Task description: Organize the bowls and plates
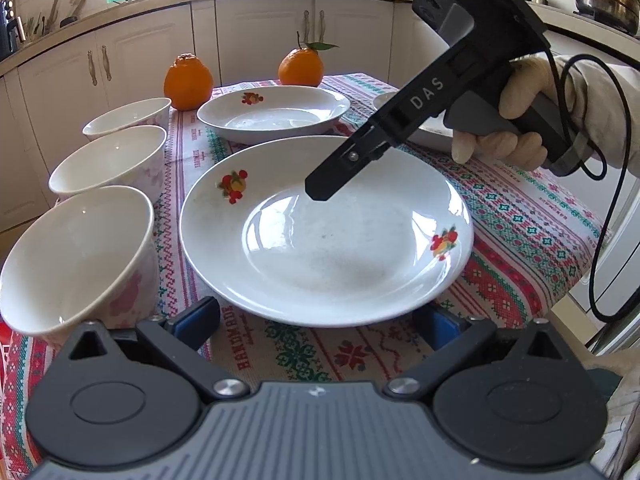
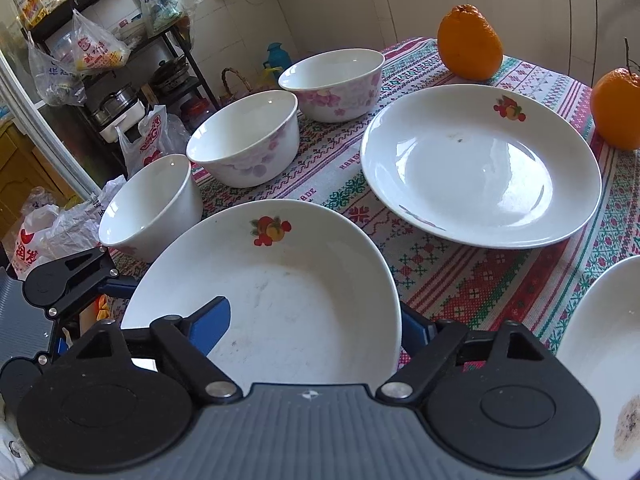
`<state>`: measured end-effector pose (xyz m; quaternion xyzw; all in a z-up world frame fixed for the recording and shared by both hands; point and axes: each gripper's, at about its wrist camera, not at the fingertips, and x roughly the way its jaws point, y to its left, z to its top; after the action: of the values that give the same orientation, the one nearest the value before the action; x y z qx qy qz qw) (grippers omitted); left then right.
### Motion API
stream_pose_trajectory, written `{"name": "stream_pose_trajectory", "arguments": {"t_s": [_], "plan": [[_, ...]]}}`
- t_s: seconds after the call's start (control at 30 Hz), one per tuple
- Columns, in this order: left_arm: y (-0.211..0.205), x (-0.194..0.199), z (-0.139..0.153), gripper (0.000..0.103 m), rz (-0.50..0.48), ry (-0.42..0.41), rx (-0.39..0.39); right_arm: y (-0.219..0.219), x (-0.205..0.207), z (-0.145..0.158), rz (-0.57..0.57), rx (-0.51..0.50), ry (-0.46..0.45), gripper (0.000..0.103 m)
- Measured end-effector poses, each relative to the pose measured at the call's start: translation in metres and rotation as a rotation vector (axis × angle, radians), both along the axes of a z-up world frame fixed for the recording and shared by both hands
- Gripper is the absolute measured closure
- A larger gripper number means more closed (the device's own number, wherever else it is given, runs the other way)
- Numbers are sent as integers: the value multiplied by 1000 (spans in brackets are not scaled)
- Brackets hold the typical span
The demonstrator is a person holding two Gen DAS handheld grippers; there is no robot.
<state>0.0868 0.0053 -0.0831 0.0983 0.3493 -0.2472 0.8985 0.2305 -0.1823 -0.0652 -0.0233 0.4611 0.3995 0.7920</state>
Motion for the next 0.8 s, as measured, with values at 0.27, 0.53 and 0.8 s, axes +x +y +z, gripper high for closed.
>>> {"name": "stream_pose_trajectory", "arguments": {"t_s": [0.27,0.53,0.8], "plan": [[0,-1,1,6,-18,-10,-1,2,8,1,19,-4,21,20],[-2,-1,4,9,-40,-13,14,1,5,2,13,-4,27,20],[-6,-2,11,9,-72,-7,47,-7,-2,9,5,4,19,19]]}}
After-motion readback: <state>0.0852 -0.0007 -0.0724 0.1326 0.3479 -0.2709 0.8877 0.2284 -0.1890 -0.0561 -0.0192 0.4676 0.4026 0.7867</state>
